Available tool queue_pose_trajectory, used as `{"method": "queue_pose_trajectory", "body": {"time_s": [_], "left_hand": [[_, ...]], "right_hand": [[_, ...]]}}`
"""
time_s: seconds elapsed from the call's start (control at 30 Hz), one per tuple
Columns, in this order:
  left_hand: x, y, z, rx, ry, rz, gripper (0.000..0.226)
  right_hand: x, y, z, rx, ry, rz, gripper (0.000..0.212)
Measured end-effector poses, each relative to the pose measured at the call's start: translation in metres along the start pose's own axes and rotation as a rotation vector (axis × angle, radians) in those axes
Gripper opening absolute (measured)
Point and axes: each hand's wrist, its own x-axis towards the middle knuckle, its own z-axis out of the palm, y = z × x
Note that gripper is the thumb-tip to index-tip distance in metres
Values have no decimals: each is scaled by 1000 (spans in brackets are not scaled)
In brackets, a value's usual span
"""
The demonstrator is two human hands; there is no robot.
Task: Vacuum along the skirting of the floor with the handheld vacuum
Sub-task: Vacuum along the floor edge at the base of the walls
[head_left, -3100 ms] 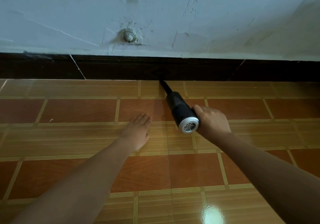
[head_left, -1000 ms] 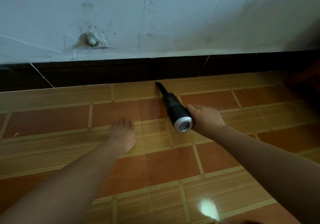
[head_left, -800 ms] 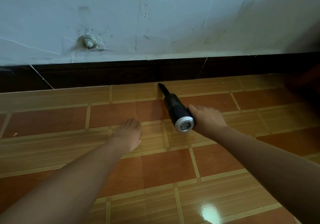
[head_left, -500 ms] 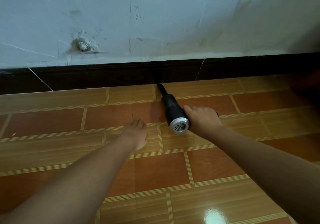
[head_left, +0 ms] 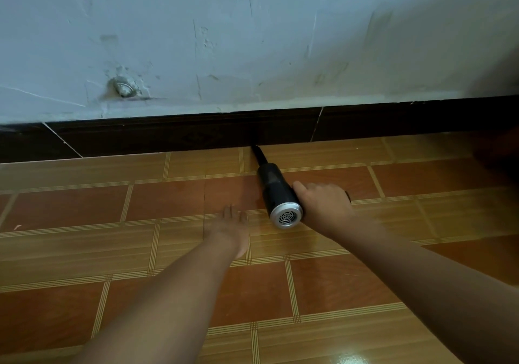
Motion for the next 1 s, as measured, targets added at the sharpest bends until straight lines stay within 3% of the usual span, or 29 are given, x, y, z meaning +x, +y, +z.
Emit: {"method": "queue_pose_trajectory", "body": {"time_s": [0.73, 1.0], "left_hand": [[-3, 8, 0, -36, 26, -7, 66], [2, 15, 1, -16, 39, -35, 63]], "right_hand": [[-9, 11, 10, 45, 53, 17, 26], [-23, 30, 16, 37, 65, 101, 26]]}}
